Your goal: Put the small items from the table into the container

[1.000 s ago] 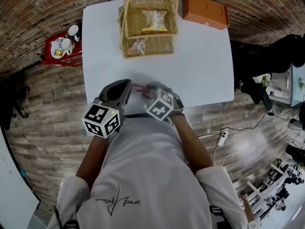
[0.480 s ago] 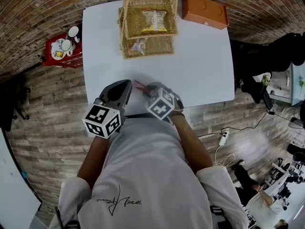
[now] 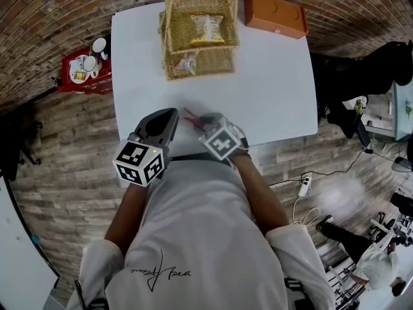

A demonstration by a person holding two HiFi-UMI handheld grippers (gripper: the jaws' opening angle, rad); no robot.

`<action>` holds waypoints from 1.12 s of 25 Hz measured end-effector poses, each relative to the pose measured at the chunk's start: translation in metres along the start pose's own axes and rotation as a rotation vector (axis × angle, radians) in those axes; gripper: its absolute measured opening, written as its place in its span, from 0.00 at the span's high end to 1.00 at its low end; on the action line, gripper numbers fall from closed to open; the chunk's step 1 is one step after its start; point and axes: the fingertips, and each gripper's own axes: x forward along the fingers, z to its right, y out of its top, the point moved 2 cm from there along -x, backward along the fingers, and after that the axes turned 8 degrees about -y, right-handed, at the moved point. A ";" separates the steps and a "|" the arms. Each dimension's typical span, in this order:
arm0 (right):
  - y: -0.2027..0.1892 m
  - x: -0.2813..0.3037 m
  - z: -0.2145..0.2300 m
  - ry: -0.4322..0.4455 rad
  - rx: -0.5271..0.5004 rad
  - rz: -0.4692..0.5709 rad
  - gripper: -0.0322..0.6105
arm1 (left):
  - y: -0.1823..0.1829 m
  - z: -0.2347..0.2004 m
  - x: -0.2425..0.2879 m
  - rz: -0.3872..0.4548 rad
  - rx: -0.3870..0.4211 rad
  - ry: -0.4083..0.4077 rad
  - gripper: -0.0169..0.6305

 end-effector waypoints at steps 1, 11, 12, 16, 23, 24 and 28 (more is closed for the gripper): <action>0.000 0.000 0.000 0.002 0.006 0.005 0.77 | -0.001 0.000 0.000 -0.002 0.000 -0.002 0.96; 0.009 -0.014 0.003 0.016 0.069 0.049 0.77 | -0.005 0.000 0.005 -0.024 0.010 -0.007 0.96; 0.011 -0.015 0.002 0.019 0.077 0.056 0.77 | -0.005 0.000 0.006 -0.023 0.010 -0.008 0.96; 0.010 -0.018 -0.002 0.046 0.121 0.065 0.77 | -0.004 0.001 0.007 -0.022 0.011 -0.014 0.96; 0.014 -0.026 -0.001 0.055 0.146 0.092 0.77 | -0.004 0.002 0.010 -0.018 0.013 -0.021 0.96; 0.014 -0.027 0.000 0.053 0.151 0.097 0.77 | -0.004 0.002 0.010 -0.018 0.012 -0.022 0.96; 0.021 -0.032 0.007 0.032 0.162 0.136 0.77 | -0.004 0.000 0.010 -0.016 0.008 -0.019 0.96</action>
